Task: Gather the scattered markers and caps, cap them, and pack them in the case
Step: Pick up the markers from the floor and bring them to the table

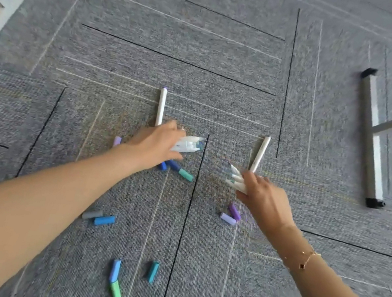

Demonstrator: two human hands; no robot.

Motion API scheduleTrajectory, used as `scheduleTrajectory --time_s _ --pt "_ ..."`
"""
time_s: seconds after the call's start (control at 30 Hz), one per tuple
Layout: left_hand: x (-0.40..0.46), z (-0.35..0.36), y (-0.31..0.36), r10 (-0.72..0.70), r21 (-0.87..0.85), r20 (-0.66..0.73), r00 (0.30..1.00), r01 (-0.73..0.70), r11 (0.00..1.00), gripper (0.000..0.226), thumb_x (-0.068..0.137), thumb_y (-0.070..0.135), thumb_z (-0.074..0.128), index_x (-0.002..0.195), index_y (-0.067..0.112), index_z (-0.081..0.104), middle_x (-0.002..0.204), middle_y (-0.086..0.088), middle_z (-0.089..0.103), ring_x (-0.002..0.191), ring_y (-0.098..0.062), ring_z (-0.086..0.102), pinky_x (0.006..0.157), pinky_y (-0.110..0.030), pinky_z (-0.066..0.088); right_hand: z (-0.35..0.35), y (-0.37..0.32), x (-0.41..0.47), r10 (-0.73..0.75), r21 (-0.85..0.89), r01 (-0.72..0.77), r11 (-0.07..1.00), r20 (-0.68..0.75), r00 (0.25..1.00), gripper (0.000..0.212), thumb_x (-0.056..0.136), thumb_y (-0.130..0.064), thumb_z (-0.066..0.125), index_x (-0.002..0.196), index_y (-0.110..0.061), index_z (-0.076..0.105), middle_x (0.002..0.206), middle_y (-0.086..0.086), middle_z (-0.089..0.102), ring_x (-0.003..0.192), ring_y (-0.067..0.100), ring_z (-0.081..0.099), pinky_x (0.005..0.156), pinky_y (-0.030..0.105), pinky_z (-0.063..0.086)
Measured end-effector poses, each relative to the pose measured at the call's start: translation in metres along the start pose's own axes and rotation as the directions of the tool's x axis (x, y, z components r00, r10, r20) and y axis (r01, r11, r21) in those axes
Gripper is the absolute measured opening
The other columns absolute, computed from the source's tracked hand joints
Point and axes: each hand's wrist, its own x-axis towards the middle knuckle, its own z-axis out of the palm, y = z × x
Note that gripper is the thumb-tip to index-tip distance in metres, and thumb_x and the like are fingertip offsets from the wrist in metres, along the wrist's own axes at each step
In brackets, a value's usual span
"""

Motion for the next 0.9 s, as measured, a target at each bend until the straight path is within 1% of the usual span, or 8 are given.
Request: scheduleTrajectory --time_s 0.1,0.23,0.33,0.43,0.57,0.7,0.77,0.9 --pt "-0.001 0.007 -0.001 -0.042 0.027 0.027 0.999 0.041 0.999 0.036 0.084 0.024 0.067 0.113 0.007 0.054 0.095 0.004 0.046 0.07 -0.01 0.058 0.056 -0.021 0.054 -0.015 0.021 -0.009 -0.104 -0.067 0.102 0.993 -0.039 0.994 0.035 0.061 -0.022 0.085 0.083 -0.005 0.065 0.061 0.002 0.065 0.054 0.017 0.063 0.035 0.016 0.036" --pt "-0.005 0.002 0.003 -0.053 0.204 0.057 0.997 0.04 0.978 0.027 0.085 0.029 0.067 0.101 0.014 0.052 0.093 0.004 0.045 0.06 -0.004 0.044 0.047 -0.015 0.033 -0.021 0.038 -0.004 -0.114 -0.076 0.11 0.991 -0.045 0.992 0.036 0.06 -0.021 0.086 0.08 -0.006 0.06 0.057 0.001 0.064 0.054 0.019 0.058 0.038 0.024 0.047" --pt "-0.008 -0.003 0.008 -0.026 0.292 0.062 0.998 0.006 0.956 0.03 0.084 0.03 0.068 0.102 0.011 0.054 0.09 0.003 0.047 0.07 -0.013 0.05 0.062 -0.022 0.043 -0.024 0.045 0.007 -0.086 -0.177 0.09 0.98 0.032 0.996 0.036 0.06 -0.023 0.086 0.082 -0.011 0.061 0.062 -0.001 0.067 0.059 0.021 0.062 0.064 0.034 0.054" --pt "-0.01 -0.015 0.006 -0.036 0.311 0.047 0.998 0.019 0.95 0.031 0.084 0.03 0.067 0.104 0.01 0.055 0.092 -0.001 0.058 0.072 -0.016 0.056 0.064 -0.027 0.052 -0.024 0.046 0.024 -0.051 -0.206 0.066 0.976 0.078 0.996 0.033 0.077 -0.014 0.074 0.108 -0.015 0.062 0.083 0.0 0.07 0.067 0.019 0.058 0.088 0.036 0.045" --pt "-0.013 -0.042 -0.011 -0.017 0.333 -0.049 0.999 0.032 0.942 0.031 0.085 0.022 0.063 0.113 0.011 0.055 0.081 0.001 0.054 0.06 -0.012 0.05 0.045 -0.019 0.039 -0.019 0.041 0.041 0.029 -0.167 0.007 0.986 0.216 0.976 0.053 0.092 -0.003 0.054 0.14 -0.02 0.041 0.107 0.005 0.063 0.067 0.011 0.048 0.067 0.02 0.044" --pt "-0.01 -0.065 -0.03 -0.024 0.423 -0.082 0.996 0.056 0.905 0.041 0.084 0.006 0.061 0.122 0.014 0.048 0.079 0.001 0.055 0.065 -0.017 0.054 0.049 -0.025 0.042 -0.004 0.038 0.033 0.091 -0.15 -0.067 0.986 0.159 0.983 0.037 0.081 0.005 0.067 0.116 -0.003 0.057 0.097 0.011 0.065 0.065 0.019 0.06 0.067 0.03 0.057" --pt "-0.004 -0.069 -0.034 0.01 0.427 -0.079 0.997 0.025 0.904 0.056 0.082 -0.001 0.061 0.132 0.019 0.046 0.091 -0.001 0.059 0.07 -0.017 0.055 0.055 -0.025 0.044 -0.003 0.036 0.031 0.11 -0.115 -0.094 0.989 0.141 0.984 0.026 0.081 0.0 0.07 0.104 0.0 0.059 0.092 0.012 0.064 0.061 0.019 0.058 0.06 0.033 0.058" --pt "0.009 -0.059 -0.024 0.074 0.435 -0.053 0.996 -0.043 0.899 0.068 0.077 -0.015 0.056 0.135 0.019 0.048 0.13 -0.011 0.045 0.067 -0.017 0.055 0.055 -0.026 0.048 -0.01 0.026 0.032 0.152 -0.071 -0.144 0.987 0.141 0.978 0.029 0.085 -0.019 0.067 0.108 -0.005 0.057 0.113 0.01 0.055 0.068 0.017 0.06 0.064 0.03 0.058"
